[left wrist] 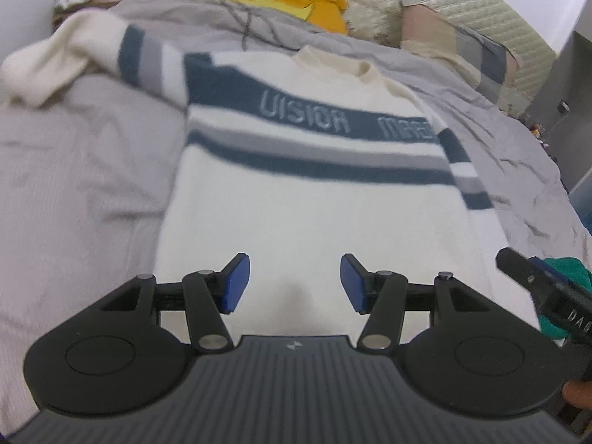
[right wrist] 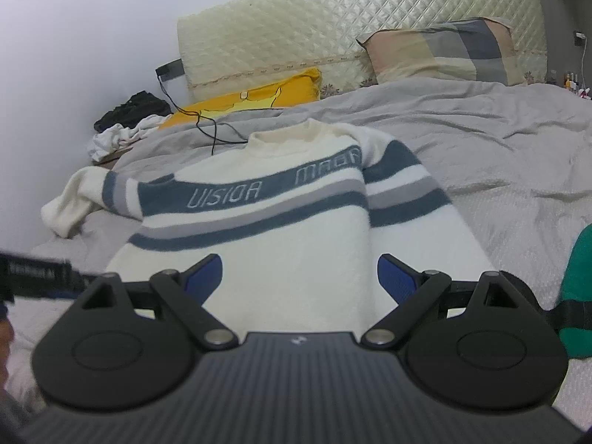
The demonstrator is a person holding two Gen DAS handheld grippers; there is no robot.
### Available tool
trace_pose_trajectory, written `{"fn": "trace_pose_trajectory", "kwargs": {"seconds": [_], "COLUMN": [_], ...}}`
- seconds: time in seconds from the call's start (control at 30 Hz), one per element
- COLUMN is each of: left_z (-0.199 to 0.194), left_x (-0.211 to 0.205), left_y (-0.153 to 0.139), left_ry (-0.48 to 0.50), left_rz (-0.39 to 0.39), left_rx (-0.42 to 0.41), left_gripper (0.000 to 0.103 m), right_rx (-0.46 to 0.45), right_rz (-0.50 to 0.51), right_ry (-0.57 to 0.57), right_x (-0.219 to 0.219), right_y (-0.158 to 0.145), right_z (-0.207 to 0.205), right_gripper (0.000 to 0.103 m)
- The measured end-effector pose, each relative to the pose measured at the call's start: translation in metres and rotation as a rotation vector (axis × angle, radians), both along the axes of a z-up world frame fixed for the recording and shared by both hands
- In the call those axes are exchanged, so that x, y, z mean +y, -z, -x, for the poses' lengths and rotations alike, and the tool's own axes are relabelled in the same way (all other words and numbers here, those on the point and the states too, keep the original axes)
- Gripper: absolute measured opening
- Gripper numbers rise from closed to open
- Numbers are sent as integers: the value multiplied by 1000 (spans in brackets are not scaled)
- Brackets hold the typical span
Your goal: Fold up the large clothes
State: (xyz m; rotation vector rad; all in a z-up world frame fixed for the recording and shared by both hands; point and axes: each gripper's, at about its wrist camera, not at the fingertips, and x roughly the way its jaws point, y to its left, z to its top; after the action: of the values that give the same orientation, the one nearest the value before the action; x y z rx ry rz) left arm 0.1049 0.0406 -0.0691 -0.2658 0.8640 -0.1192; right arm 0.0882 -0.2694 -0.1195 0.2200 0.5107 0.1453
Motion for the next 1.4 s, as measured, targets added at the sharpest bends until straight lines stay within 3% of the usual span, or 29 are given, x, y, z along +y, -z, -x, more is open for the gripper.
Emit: {"fn": "trace_pose_trajectory", "kwargs": {"seconds": [0.2, 0.4, 0.6, 0.87, 1.0, 1.2, 1.33, 1.4], "left_z": [9, 13, 17, 36, 44, 52, 58, 57], "left_x": [26, 46, 43, 51, 61, 60, 48, 44], "left_y": [16, 33, 43, 36, 42, 54, 56, 56], "left_ry": [-103, -177, -207, -311, -368, -320, -244, -224], "left_rz": [27, 122, 99, 68, 131, 268, 289, 270], "left_rx": [40, 102, 127, 74, 139, 225, 249, 258], "left_gripper": [61, 61, 62, 63, 63, 63, 61, 47], "right_rx": [68, 96, 116, 147, 151, 155, 158, 157], "right_rz": [2, -39, -60, -77, -81, -87, -101, -100], "right_ry": [20, 36, 30, 48, 47, 41, 40, 35], "right_x": [-2, -8, -7, -10, -11, -13, -12, -10], "right_y": [8, 12, 16, 21, 22, 22, 23, 22], "right_z": [-7, -10, -15, -18, -19, -22, -22, -22], "right_gripper": [92, 92, 92, 92, 92, 92, 92, 92]}}
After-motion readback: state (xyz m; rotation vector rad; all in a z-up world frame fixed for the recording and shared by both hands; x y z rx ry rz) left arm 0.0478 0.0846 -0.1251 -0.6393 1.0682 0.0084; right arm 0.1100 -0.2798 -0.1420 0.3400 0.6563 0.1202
